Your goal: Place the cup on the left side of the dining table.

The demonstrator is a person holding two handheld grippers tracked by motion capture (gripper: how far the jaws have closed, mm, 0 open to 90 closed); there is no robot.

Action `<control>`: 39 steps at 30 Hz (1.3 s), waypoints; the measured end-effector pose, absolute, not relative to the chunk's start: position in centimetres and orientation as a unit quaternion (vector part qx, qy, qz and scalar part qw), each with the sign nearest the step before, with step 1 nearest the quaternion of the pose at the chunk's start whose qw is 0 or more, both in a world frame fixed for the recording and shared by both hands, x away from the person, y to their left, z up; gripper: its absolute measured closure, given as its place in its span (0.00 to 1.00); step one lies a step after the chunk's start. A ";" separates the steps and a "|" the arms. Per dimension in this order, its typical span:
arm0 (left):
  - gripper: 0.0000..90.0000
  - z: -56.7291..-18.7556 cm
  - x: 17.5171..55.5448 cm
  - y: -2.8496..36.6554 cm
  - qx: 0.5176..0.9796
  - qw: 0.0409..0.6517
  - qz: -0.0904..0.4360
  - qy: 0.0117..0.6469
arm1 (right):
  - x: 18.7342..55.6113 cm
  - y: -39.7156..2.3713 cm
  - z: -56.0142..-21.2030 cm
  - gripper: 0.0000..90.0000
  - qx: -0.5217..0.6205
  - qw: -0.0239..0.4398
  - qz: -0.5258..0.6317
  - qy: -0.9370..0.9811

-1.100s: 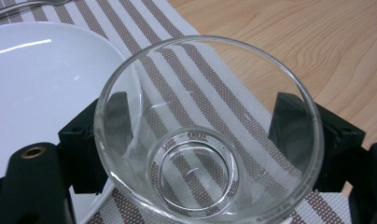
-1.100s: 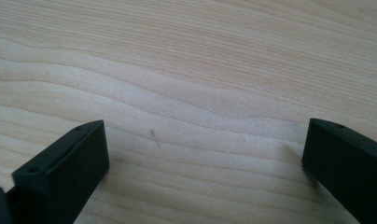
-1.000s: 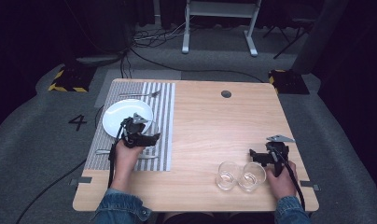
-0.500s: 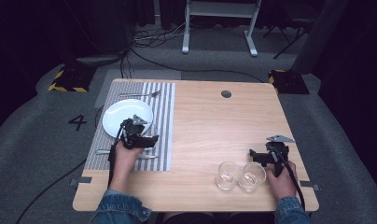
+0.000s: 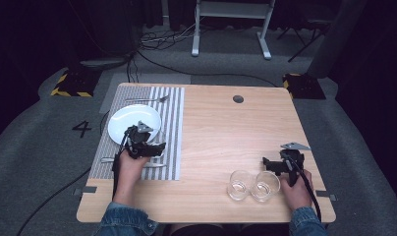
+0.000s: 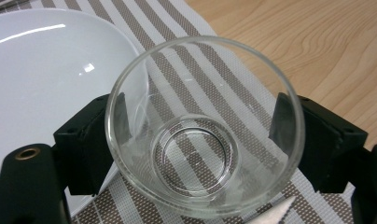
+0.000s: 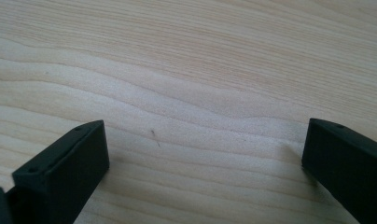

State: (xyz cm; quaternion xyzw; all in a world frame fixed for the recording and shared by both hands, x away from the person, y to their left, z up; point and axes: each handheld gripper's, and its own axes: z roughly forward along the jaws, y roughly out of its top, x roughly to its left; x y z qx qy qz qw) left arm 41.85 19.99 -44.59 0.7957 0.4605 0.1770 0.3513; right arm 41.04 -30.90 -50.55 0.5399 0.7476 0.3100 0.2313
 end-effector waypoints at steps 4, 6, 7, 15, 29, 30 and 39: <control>0.19 -43.6 41.0 20.4 0.788 0.364 0.185 0.460 | 41.0 -30.9 -50.5 0.01 0.540 0.231 0.310 0.748; 0.19 -42.9 40.3 20.8 0.776 0.389 0.189 0.460 | 41.0 -30.9 -50.6 0.01 0.540 0.232 0.310 0.748; 0.22 -42.4 39.9 21.2 0.769 0.417 0.178 0.450 | 41.0 -30.9 -50.6 0.01 0.540 0.232 0.310 0.748; 0.24 -40.2 36.7 21.8 0.752 0.452 0.194 0.438 | 41.0 -30.9 -50.6 0.01 0.540 0.232 0.310 0.748; 0.20 -38.9 32.1 22.3 0.760 0.450 0.181 0.433 | 41.1 -30.9 -50.5 0.01 0.540 0.231 0.310 0.748; 0.19 -39.0 31.8 22.3 0.762 0.447 0.181 0.433 | 41.1 -30.9 -50.6 0.01 0.540 0.232 0.310 0.748; 0.18 -39.7 29.6 22.6 0.765 0.434 0.189 0.437 | 41.1 -30.9 -50.5 0.01 0.539 0.232 0.309 0.748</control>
